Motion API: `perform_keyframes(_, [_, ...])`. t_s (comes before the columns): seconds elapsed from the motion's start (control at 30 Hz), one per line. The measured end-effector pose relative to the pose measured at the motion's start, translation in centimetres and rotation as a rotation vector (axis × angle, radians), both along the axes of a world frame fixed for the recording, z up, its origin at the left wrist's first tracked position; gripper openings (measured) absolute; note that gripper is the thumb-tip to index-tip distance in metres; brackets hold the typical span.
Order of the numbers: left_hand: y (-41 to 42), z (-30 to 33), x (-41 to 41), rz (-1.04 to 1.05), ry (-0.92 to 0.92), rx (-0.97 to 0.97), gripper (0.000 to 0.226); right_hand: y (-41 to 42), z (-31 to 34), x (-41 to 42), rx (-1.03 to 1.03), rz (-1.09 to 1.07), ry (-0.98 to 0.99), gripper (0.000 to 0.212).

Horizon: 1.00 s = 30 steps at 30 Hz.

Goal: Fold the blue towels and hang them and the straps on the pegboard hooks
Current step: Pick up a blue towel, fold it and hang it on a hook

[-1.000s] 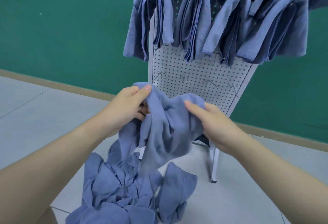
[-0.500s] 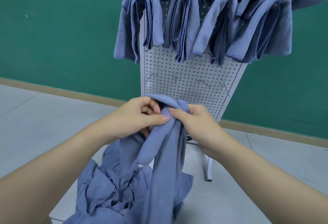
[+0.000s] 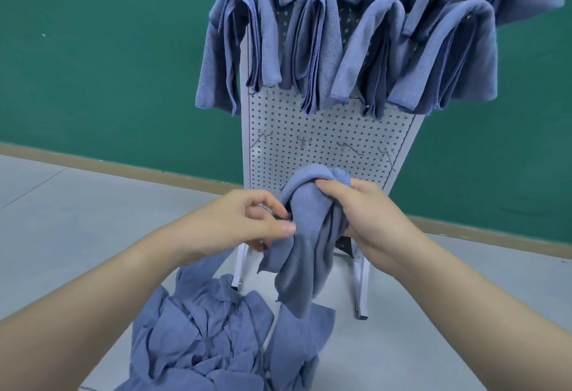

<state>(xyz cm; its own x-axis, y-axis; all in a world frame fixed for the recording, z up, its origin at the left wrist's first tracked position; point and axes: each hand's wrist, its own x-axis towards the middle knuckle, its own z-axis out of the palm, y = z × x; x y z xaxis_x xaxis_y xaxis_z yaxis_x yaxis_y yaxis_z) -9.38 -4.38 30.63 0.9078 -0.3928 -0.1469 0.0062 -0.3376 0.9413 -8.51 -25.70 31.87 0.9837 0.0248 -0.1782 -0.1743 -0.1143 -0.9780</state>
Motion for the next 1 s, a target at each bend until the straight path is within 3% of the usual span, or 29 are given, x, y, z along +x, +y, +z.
perform_keyframes(0.2, [-0.2,-0.7,0.6,-0.026,0.026,0.150,0.005,-0.7,1.0,0.0,0.049,-0.052,0.000,0.027])
perform_keyframes(0.37, [0.8,-1.1,1.4,0.098,-0.205,0.543,0.027,-1.7,2.1,-0.1,0.199,-0.144,0.064,0.025])
perform_keyframes(0.43, [1.1,-1.3,1.4,0.125,-0.239,0.576,0.027,-1.8,2.4,-0.4,0.231,-0.125,0.100,0.028])
perform_keyframes(0.6, [-1.3,-1.1,-0.1,0.078,-0.361,0.331,0.007,-1.4,2.4,-1.1,0.229,-0.030,0.157,0.035])
perform_keyframes(0.7, [-3.6,-0.6,-1.3,-0.002,-0.225,0.078,0.033,-0.9,2.2,-1.2,0.202,-0.004,0.150,0.036])
perform_keyframes(0.8, [-5.4,-0.9,-1.8,0.124,-0.117,-0.139,0.047,-0.5,2.1,-1.1,0.202,0.003,0.118,0.035])
perform_keyframes(0.93, [-5.8,-1.2,-2.1,0.147,-0.147,-0.113,0.075,-0.5,1.9,-0.9,0.149,-0.033,0.062,0.036])
perform_keyframes(1.0, [-5.6,-1.4,-2.3,0.169,-0.191,-0.066,0.070,-0.6,1.6,-0.6,0.131,-0.059,0.053,0.035])
